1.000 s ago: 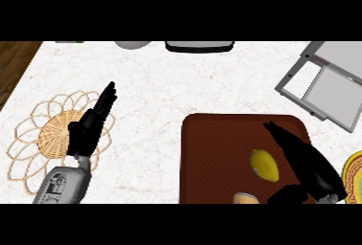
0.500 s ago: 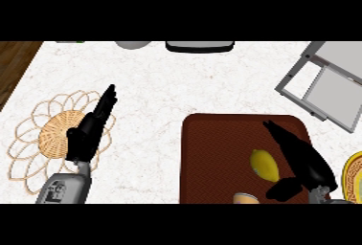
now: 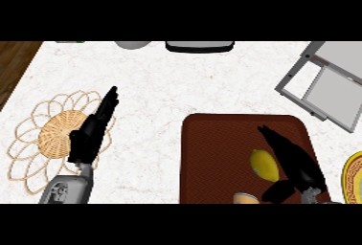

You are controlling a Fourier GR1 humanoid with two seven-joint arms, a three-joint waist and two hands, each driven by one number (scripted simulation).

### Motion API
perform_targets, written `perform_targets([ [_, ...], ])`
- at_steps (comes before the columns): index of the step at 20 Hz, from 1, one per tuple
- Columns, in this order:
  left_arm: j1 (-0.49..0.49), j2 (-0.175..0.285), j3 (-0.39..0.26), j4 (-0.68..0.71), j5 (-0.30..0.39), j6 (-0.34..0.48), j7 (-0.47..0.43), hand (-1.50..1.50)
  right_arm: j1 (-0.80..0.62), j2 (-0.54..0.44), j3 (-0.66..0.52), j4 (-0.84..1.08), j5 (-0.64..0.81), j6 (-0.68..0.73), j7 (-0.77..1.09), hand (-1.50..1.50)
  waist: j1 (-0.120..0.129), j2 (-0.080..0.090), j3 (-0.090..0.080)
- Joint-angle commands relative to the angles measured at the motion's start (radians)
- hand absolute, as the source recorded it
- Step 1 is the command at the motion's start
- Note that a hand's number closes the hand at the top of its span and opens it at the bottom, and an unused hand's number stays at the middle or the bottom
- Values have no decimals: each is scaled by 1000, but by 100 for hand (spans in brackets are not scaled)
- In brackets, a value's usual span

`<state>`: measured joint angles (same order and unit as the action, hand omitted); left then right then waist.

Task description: Pick the lemon from the tray and place it in the tiered shelf

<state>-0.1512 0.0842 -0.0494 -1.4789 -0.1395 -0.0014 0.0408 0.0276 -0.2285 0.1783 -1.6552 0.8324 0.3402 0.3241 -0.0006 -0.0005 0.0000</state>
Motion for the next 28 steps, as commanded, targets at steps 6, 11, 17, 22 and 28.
perform_targets([
  [6,-32,31,52,58,22,-52,-38,0,-1,-25,45,-10,76,60,-31,150,-1,0,0],
  [11,-42,5,36,-2,0,-24,43,0,10,5,51,159,153,-151,-180,150,1,0,0],
  [17,22,-2,33,1,-11,1,-11,0,193,-465,10,-39,-8,-24,-784,150,-42,-11,4],
  [22,-21,6,54,26,-5,4,-3,0,284,-648,-190,77,-151,-126,-1188,150,-46,-4,3],
  [28,-33,3,53,42,-10,7,-13,0,334,-678,-347,215,-474,50,-1457,150,-37,0,0],
])
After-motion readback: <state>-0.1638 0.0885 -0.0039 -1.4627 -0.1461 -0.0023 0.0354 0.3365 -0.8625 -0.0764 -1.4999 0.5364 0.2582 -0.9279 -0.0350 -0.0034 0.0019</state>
